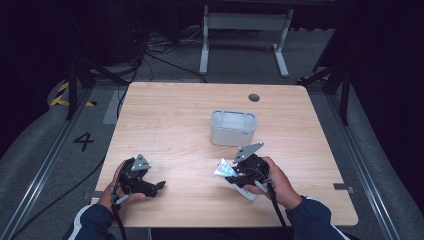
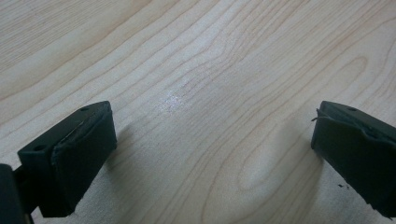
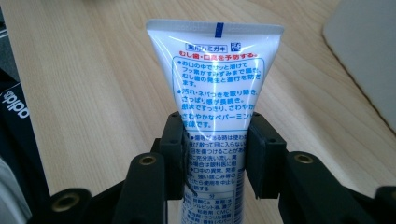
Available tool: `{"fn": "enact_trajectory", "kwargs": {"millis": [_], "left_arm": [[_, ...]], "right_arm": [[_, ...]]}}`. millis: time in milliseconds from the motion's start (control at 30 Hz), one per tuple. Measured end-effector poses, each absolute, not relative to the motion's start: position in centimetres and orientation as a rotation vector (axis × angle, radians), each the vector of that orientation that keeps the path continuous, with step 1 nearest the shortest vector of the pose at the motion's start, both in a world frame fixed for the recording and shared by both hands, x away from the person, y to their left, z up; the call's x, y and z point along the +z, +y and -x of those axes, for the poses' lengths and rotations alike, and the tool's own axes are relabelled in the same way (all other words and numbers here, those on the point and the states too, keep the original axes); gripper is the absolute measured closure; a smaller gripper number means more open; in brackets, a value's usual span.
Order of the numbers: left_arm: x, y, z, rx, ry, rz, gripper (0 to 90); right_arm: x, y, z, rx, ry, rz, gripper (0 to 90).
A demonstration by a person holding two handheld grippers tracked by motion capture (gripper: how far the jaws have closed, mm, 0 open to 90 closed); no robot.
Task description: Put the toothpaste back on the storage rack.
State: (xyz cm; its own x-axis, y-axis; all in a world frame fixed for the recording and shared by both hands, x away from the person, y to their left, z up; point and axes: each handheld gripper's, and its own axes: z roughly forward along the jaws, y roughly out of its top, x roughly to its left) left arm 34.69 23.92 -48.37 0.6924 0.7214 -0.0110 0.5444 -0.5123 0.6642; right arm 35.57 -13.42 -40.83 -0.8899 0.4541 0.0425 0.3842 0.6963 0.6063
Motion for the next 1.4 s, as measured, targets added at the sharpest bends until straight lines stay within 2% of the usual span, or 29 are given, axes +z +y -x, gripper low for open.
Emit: {"fn": "enact_trajectory", "kwargs": {"millis": [867,1400], "left_arm": [[-48.4,23.9,-34.7,0.351,0.964,-2.247,0.5],[-48.4,23.9,-34.7,0.353,0.964,-2.248,0.5]], "right_arm": [[-37.2,-18.4,-36.0,1.185,2.547,-0.709,66.3],[-35.7,-20.0,-36.3,1.26,2.446,-0.736,66.3]]}}
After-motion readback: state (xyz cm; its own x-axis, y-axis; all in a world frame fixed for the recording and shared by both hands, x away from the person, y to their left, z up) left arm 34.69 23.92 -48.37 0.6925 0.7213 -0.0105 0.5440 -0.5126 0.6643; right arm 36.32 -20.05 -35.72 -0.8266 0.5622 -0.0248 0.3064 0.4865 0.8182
